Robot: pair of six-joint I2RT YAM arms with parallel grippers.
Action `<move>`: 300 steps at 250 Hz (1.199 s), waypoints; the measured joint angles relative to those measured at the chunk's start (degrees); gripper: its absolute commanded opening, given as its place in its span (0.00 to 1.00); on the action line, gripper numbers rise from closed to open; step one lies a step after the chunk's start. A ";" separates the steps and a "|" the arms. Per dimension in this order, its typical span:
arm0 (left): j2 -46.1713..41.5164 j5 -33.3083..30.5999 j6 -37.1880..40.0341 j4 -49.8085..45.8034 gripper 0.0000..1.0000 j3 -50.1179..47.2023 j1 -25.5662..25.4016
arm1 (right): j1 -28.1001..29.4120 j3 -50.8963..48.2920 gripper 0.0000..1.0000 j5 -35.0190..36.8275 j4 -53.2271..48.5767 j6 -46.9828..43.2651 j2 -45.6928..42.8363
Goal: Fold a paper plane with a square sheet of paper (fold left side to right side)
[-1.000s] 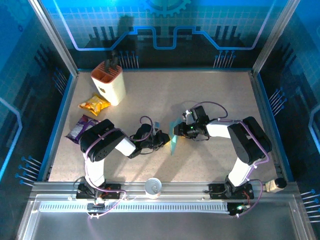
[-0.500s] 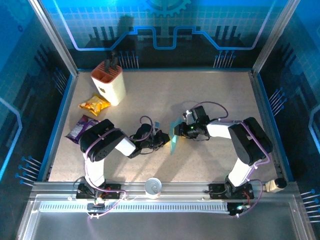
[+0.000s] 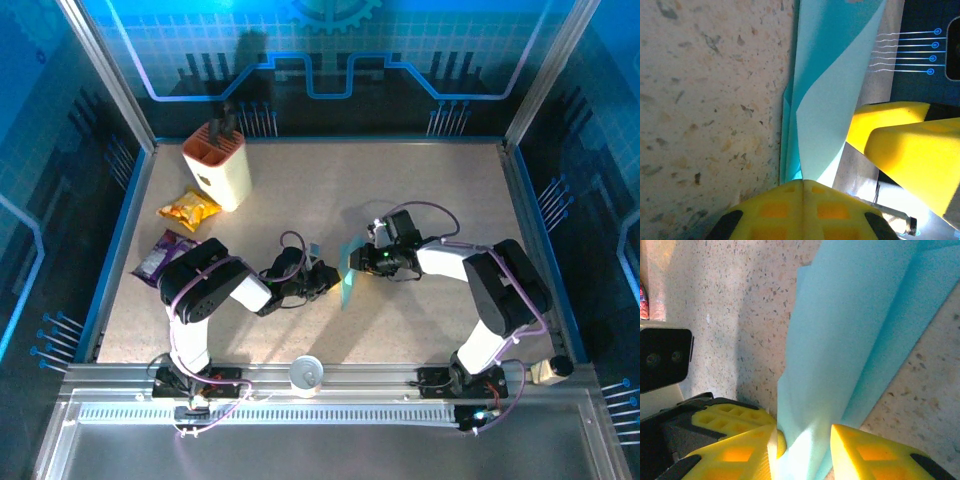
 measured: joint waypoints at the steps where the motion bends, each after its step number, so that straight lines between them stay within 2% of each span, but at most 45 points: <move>1: 0.00 0.00 0.00 0.00 0.00 0.00 0.00 | -0.02 -0.02 0.34 0.02 -0.02 0.02 -0.07; 56: 0.00 0.13 0.00 -0.17 0.00 0.09 0.04 | -0.87 -0.52 0.19 0.81 -2.10 -0.96 -3.80; 97: 0.00 0.15 0.00 -0.20 0.00 0.09 0.09 | -0.79 0.52 0.09 0.76 -2.32 -1.57 -3.21; 211: 0.00 0.35 -0.02 -0.22 0.00 0.09 0.20 | 0.31 7.32 0.07 1.16 -3.37 -2.80 4.59; 300: 0.02 0.37 -0.13 -0.22 0.00 0.09 0.22 | 0.31 7.45 0.07 3.48 -6.10 -4.46 5.60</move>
